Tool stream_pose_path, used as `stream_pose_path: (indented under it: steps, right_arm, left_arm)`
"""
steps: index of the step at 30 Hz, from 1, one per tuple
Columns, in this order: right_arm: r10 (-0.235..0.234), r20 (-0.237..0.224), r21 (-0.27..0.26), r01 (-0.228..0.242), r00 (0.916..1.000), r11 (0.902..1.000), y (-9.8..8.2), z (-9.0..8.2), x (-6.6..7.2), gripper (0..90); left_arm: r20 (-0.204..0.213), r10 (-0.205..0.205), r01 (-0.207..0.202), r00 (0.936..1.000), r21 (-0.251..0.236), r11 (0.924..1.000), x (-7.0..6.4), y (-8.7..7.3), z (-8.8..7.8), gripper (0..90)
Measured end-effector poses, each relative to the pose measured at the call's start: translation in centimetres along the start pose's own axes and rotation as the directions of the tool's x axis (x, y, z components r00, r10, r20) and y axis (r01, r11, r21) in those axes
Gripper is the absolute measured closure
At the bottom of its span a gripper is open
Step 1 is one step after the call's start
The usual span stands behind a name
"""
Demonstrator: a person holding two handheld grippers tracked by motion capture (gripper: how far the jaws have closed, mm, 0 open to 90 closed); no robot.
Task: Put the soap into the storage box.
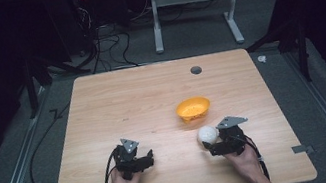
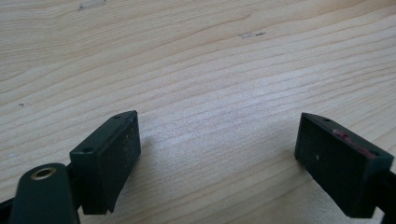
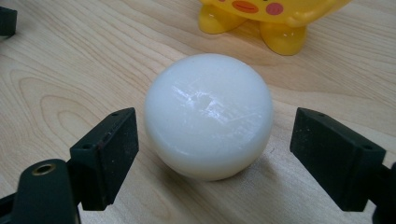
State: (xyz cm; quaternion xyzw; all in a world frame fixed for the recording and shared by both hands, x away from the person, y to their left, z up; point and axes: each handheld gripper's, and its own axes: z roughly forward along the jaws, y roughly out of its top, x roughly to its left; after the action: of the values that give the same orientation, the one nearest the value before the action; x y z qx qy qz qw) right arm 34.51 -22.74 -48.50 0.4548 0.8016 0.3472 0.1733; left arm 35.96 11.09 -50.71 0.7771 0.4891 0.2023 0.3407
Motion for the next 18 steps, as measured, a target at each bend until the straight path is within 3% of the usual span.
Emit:
stream_pose_path:
  steps: [18]
  right_arm:
    - [-0.012, -0.001, 0.018, 0.012, 0.9999, 0.9998, 0.3, 1.6, 0.4, 21.5]
  left_arm:
    - [0.002, 0.001, -0.001, 1.0000, 0.001, 1.0000, 0.0, 0.0, 0.0, 14.7]
